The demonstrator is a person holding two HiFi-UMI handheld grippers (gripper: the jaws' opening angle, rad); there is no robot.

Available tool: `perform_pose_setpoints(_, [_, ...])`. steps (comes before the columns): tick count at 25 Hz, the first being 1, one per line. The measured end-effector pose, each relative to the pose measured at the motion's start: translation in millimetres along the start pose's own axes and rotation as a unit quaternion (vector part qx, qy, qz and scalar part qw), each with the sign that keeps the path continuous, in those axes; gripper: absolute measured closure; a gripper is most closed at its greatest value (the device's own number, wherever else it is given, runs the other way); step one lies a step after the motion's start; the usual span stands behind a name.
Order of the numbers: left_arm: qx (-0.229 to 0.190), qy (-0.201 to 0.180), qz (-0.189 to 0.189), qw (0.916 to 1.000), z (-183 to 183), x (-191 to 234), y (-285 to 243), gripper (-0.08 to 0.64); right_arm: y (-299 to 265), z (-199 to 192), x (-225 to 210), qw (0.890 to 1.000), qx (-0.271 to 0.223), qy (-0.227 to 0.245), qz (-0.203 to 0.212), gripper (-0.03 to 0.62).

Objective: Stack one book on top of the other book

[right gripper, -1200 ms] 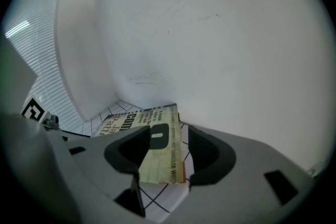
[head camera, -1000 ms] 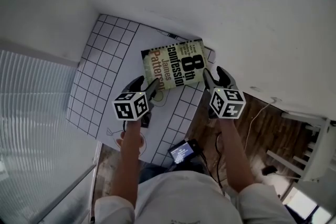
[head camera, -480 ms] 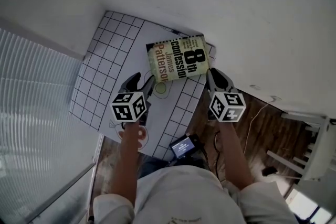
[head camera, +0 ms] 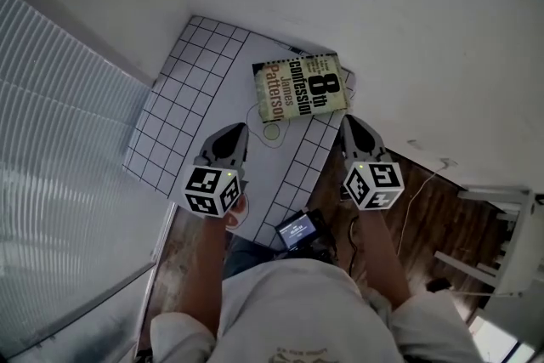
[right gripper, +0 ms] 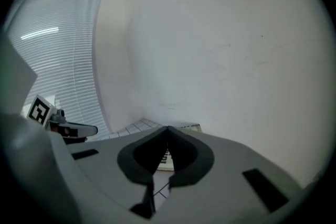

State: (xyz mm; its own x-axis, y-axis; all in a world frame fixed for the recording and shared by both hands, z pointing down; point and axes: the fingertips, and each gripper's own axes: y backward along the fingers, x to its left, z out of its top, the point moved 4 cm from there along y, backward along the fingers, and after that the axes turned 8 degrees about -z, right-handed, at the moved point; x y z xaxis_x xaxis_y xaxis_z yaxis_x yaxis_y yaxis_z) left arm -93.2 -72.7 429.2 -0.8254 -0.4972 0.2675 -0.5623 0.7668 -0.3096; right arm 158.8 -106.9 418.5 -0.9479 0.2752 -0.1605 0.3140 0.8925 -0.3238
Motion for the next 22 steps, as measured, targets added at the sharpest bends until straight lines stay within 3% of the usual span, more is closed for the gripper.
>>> perform_pose_setpoints(3, [-0.018,-0.035,0.008,0.9992,11,-12,24,0.552,16,11,11,0.999,-0.02,-0.026,0.012,0.584])
perform_pose_setpoints(7, [-0.05,-0.067,0.027,0.9961,27,-22,54,0.551,35,16,26,0.999,-0.026,-0.015,0.018,0.584])
perform_pose_setpoints(22, [-0.086,-0.085,0.07,0.9902,49,-25,84,0.552,39,32,49,0.998,-0.041,0.006,0.044,0.585])
